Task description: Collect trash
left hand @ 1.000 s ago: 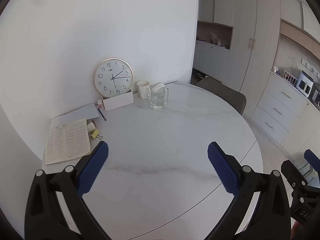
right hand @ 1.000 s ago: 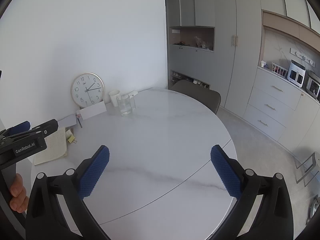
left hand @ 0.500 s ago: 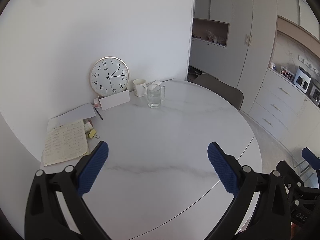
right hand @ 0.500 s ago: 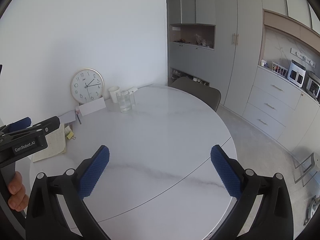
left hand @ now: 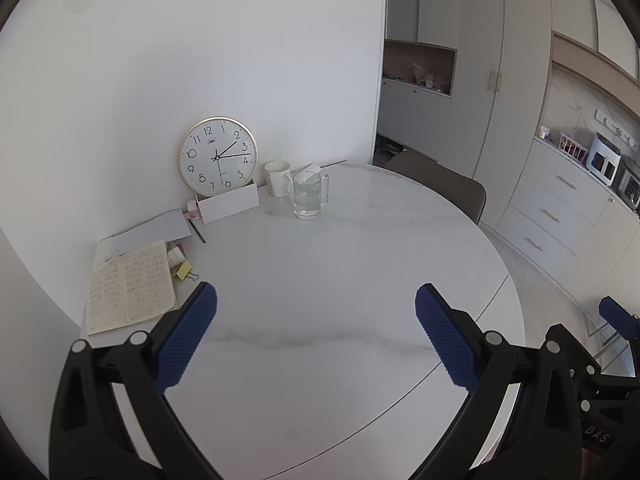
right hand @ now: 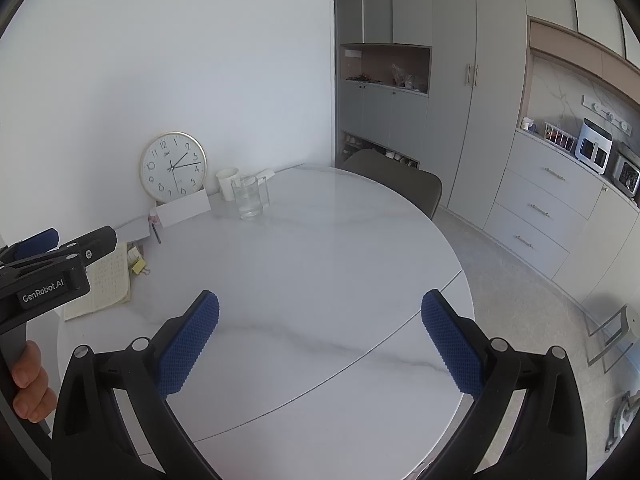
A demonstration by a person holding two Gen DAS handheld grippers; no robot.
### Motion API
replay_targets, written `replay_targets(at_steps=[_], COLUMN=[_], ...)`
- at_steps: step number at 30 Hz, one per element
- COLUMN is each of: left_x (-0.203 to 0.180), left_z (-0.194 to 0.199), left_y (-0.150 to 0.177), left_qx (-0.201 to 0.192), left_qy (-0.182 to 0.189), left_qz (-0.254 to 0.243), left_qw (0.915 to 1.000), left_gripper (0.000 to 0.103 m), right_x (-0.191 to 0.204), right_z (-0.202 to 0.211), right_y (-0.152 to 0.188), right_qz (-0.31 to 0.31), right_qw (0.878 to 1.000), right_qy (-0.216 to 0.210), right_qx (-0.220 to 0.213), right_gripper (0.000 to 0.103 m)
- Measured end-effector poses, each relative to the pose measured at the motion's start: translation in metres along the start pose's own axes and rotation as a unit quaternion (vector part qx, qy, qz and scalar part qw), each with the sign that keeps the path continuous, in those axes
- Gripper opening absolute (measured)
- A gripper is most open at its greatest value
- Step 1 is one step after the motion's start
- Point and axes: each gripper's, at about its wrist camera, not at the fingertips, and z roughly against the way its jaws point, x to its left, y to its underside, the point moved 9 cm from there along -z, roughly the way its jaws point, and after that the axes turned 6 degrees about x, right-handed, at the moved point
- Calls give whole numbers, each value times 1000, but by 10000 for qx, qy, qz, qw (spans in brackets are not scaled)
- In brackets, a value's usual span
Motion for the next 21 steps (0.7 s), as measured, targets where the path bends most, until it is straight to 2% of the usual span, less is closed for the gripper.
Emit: replay_targets(at_steps=[7, 12, 21], left_x=[2, 1, -1], left_z=[0, -2, -4], left_y=[0, -1, 0], left_qx=[-27, 37, 49], left_qy=[-74, 51, 55], left_qz=[3, 54, 6], left_qw=[10000, 10000, 10000], left_gripper=[95, 95, 95], right_x=[1, 1, 2], right_z=[-3, -2, -3], right_y=[1, 1, 2], right_qz=[4, 4, 10], right_qw=[10000, 10000, 10000], right_qy=[8, 8, 11], right_qx=[25, 26, 32], right_gripper=[101, 101, 101])
